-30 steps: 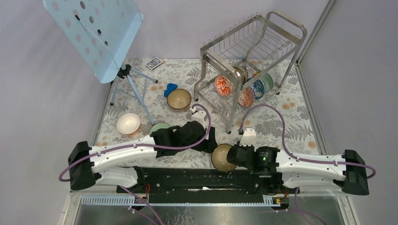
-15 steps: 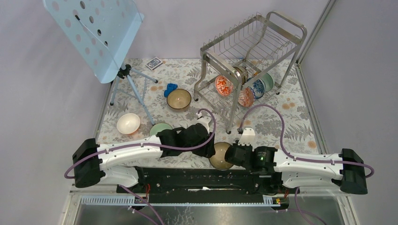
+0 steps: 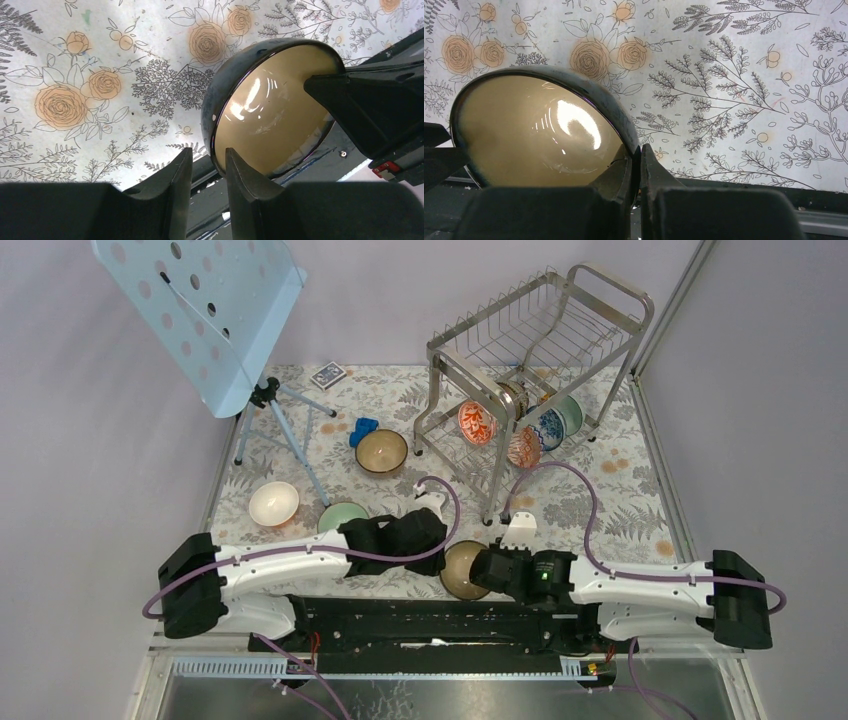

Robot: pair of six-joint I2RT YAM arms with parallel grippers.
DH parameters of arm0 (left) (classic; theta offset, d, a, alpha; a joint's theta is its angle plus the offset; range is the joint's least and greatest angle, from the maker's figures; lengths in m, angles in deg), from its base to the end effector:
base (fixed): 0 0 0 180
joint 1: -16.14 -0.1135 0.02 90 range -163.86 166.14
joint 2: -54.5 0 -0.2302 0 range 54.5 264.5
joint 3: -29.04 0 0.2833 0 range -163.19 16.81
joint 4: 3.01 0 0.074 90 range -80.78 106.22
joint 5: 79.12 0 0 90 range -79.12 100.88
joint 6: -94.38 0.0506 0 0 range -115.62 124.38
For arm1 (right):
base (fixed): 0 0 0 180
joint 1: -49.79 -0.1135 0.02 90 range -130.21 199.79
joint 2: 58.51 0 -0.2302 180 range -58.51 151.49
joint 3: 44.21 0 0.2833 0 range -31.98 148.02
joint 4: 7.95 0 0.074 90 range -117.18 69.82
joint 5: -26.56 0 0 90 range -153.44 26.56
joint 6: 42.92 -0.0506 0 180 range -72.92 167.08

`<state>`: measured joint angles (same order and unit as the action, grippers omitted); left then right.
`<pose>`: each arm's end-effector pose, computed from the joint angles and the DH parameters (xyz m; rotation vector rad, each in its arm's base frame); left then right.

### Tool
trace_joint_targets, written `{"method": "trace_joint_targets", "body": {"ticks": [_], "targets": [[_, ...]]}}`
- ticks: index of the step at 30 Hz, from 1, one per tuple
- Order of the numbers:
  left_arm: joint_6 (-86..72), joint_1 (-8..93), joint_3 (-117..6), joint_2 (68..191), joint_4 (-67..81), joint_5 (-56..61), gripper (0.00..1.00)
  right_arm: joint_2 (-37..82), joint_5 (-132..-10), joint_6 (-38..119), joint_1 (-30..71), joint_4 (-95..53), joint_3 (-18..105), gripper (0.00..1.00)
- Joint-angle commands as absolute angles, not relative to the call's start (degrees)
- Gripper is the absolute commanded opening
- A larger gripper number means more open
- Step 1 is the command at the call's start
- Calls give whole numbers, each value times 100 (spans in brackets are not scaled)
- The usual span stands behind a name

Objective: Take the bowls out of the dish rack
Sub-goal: Place the bowl with the bowl.

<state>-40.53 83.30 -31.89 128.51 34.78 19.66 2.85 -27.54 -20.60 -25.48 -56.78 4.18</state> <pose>0.1278 -0.2834 0.1745 0.4259 2.5281 -0.6455 0.0897 0.2246 0.1506 0.0357 2.3895 0.3221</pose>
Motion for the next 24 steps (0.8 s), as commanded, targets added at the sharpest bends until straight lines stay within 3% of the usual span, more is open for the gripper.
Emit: {"method": "trace_joint_targets", "body": {"ticks": [1,12,21,24], "targets": [[-4063,8338,-3179,12923,3436,2273,33,372,-2452,-2278,-2518,-5188,872,0],[-4070,8372,-3205,13140,3454,2471,32,552,-2502,-2101,-2518,-5050,1107,0],[-4075,8417,-3215,13166,3461,2581,17,583,-2516,-2058,-2515,-5015,1125,0],[-4096,8426,-3222,13173,3492,2586,18,599,-2511,-2059,-2520,-5022,1126,0]]}}
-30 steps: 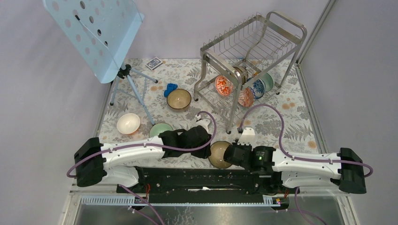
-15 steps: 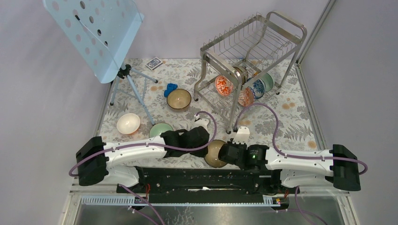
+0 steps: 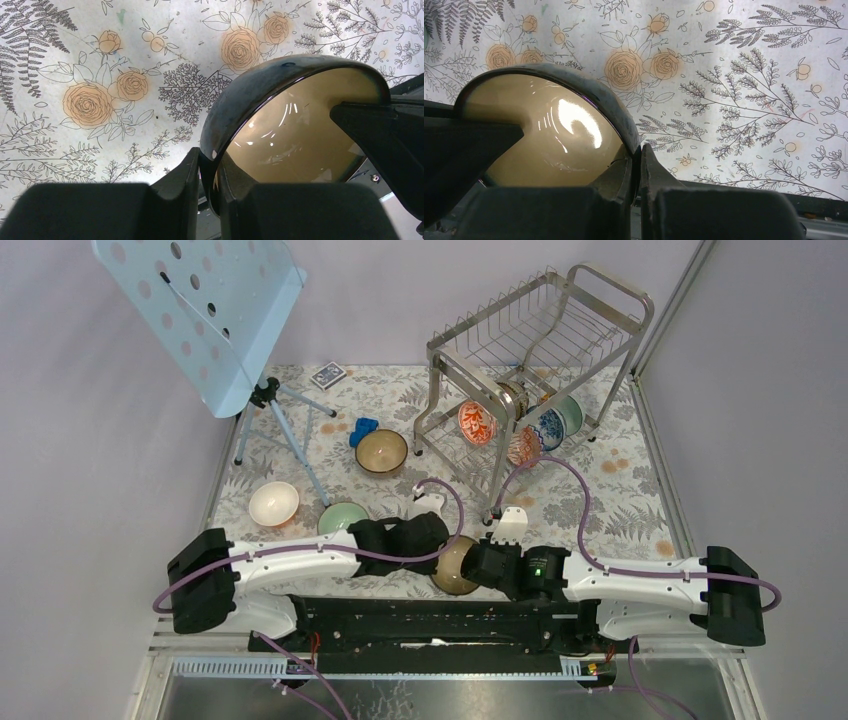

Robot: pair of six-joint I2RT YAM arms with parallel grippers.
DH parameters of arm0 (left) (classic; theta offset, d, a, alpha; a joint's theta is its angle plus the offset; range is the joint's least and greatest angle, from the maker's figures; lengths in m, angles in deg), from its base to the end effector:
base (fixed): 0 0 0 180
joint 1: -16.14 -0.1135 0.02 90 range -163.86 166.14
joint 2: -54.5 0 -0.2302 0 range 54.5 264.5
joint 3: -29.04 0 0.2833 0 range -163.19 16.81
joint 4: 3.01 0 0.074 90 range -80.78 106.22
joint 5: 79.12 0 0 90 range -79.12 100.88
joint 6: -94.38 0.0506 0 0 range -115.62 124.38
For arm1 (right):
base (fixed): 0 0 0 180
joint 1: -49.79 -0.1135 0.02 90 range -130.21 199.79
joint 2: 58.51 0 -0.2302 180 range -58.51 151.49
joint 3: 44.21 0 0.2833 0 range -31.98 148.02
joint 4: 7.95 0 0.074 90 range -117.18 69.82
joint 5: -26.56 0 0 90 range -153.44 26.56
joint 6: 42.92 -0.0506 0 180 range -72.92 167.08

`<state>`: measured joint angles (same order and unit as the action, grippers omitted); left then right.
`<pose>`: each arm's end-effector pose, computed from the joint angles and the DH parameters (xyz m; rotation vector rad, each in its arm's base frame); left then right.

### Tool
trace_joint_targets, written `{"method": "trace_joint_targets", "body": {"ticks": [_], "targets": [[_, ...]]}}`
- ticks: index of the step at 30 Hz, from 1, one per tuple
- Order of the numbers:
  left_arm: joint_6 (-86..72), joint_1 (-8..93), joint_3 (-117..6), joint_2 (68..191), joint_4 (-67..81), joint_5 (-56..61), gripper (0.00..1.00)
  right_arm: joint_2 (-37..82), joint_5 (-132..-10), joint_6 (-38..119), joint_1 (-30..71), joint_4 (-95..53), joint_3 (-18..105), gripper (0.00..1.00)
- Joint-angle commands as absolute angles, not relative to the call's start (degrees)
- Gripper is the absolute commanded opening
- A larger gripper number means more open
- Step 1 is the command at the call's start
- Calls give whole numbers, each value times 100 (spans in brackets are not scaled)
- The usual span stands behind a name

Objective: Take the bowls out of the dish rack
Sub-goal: Place the bowl with the bowl.

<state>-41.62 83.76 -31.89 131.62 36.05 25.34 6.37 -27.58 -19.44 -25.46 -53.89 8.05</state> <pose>0.1300 -0.2826 0.1579 0.3805 2.5346 -0.4928 0.0945 0.2426 0.1619 0.0346 2.3655 0.3769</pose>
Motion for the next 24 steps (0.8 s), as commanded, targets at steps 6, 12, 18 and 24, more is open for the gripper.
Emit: {"method": "trace_joint_targets", "body": {"ticks": [6,12,18,24], "targets": [[-4150,8443,-3301,13002,3686,2766,39,642,-2439,-2108,-2517,-5133,1136,0],[-4183,8459,-3270,12876,3787,2838,38,664,-2424,-2132,-2524,-5118,1131,0],[-4176,8575,-3307,12897,3798,2893,23,740,-2462,-2094,-2518,-5094,1175,0],[-4128,8637,-3363,13014,3797,2921,10,741,-2479,-2061,-2518,-5097,1214,0]]}}
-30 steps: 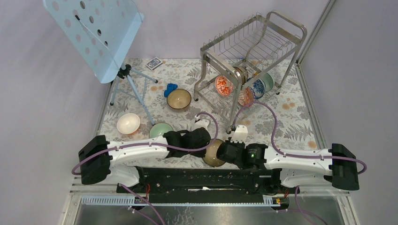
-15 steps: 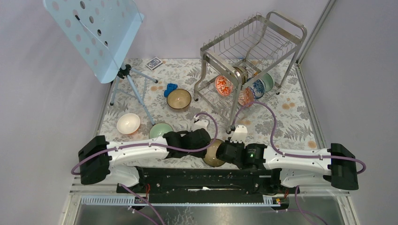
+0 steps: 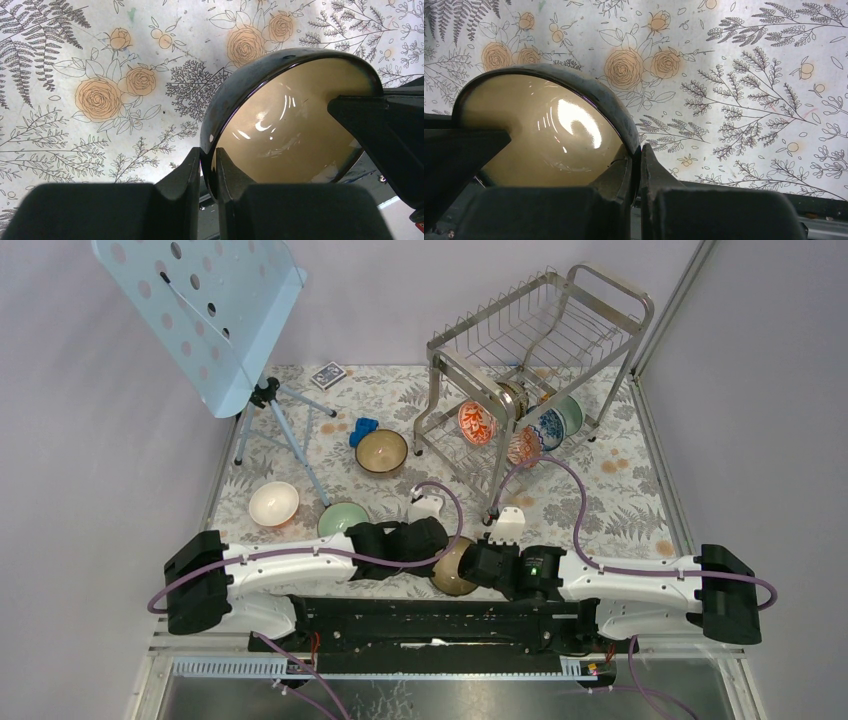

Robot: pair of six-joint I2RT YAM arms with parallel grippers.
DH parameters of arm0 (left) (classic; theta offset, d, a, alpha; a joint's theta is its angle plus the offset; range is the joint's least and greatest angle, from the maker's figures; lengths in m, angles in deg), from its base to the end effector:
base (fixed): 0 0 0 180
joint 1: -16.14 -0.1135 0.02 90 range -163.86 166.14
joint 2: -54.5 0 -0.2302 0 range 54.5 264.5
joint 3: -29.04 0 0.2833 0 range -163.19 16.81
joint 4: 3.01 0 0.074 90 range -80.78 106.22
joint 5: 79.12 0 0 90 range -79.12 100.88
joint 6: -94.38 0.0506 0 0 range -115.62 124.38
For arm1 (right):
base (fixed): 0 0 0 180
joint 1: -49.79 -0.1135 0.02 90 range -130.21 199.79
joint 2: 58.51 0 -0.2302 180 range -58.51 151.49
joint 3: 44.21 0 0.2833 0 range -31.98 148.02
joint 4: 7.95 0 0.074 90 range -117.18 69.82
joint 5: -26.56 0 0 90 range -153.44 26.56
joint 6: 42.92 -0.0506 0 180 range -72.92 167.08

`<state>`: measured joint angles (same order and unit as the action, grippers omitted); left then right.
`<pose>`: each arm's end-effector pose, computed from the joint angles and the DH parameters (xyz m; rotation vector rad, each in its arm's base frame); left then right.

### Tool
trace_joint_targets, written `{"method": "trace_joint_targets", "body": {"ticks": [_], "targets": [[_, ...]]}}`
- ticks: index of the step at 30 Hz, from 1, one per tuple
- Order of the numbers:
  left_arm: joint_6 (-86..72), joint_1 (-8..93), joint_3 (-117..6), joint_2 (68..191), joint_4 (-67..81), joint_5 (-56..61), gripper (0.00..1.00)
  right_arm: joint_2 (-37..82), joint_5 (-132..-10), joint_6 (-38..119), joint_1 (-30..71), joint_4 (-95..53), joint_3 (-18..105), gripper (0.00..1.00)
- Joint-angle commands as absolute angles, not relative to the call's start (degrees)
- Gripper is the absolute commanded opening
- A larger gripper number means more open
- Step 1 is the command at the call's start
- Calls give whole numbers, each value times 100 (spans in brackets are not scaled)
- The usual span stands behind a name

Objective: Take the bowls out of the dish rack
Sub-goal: Place the bowl with the bowl.

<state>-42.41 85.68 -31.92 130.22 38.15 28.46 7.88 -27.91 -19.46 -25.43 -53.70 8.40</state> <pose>0.1212 -0.2810 0.1632 0.3826 2.5113 -0.4538 0.0951 0.2452 0.1577 0.0268 2.3774 0.3609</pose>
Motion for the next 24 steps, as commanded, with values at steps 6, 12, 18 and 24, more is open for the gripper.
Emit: {"method": "trace_joint_targets", "body": {"ticks": [6,12,18,24], "targets": [[-4098,8645,-3340,13066,3777,2999,0,738,-2667,-1714,-2519,-4964,1264,0],[-4070,8637,-3371,12949,3669,3199,0,458,-2907,-1422,-2518,-4853,1168,52],[-3929,8637,-3401,12941,3518,3180,0,39,-2933,-1359,-2518,-4865,978,70],[-3721,8396,-3569,12677,3655,3434,0,-491,-3068,-600,-2518,-4993,897,82]]}}
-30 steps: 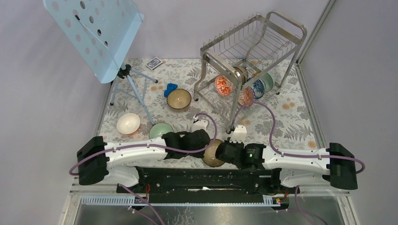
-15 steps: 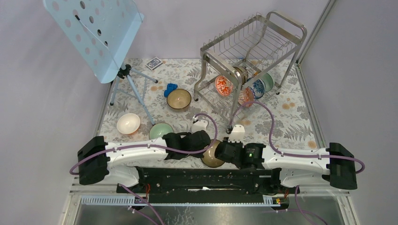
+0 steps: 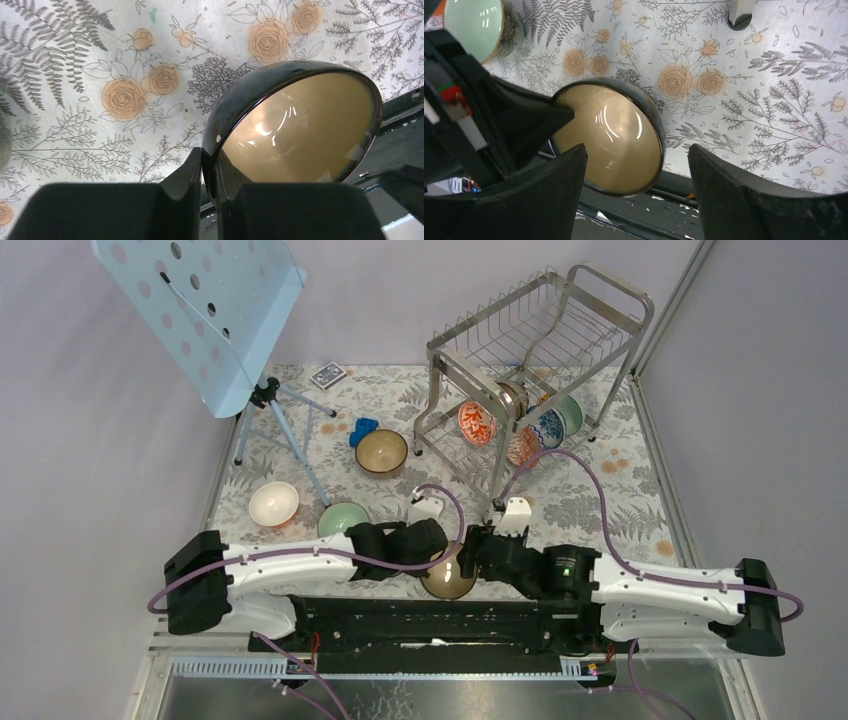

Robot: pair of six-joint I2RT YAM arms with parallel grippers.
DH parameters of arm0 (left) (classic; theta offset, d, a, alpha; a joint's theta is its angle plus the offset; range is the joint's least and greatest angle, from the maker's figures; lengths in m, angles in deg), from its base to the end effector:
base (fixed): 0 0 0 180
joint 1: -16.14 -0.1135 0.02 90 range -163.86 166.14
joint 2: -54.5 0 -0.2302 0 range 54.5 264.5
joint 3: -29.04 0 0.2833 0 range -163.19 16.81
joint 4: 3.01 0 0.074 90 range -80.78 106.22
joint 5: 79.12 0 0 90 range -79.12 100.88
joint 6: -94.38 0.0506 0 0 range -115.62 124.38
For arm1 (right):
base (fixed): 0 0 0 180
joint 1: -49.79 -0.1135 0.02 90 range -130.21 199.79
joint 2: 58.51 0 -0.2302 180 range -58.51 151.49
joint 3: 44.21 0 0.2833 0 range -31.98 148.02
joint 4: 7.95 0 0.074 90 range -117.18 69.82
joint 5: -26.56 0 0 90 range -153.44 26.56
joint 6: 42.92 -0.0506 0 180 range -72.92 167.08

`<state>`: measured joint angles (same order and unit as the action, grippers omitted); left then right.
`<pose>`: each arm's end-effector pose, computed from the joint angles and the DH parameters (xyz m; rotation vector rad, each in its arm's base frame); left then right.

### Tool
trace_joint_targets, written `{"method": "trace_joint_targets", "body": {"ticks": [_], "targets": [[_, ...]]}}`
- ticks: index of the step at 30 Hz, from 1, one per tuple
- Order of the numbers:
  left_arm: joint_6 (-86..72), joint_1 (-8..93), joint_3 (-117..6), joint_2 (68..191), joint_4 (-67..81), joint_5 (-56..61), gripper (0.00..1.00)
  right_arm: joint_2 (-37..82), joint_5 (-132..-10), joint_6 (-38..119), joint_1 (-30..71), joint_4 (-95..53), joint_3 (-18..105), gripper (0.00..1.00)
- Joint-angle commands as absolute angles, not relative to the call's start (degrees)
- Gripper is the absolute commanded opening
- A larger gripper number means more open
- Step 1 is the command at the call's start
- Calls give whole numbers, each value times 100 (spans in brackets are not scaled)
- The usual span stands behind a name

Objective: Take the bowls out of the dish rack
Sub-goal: Place the bowl with the bowl.

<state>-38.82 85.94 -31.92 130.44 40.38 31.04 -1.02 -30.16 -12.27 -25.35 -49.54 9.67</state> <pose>0.1205 -0.2769 0.1601 0.4579 2.4905 -0.3492 0.0938 0.2451 0.2073 -0.0346 2.2731 0.5968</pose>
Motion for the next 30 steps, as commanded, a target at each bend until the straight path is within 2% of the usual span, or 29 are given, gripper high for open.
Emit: {"method": "trace_joint_targets", "body": {"ticks": [1,6,12,20,25,30], "targets": [[-3656,8269,-3624,12603,3716,3458,0,-671,-3139,-377,-2518,-4911,821,82],[-3268,7285,-3934,12274,3899,3195,0,-1878,-3556,425,-2518,-4339,360,83],[-3052,5461,-4624,12524,3872,2346,0,-2875,-3544,632,-2518,-3536,-365,82],[-3460,3910,-5760,13793,3893,1945,0,-2395,-3879,658,-2518,-3506,-481,81],[-3733,3601,-6404,14589,4017,1894,0,-2224,-4150,396,-2518,-3240,-773,80],[-4138,3409,-6562,14875,4036,1912,0,-2432,-4293,175,-2517,-2977,-1141,80]]}}
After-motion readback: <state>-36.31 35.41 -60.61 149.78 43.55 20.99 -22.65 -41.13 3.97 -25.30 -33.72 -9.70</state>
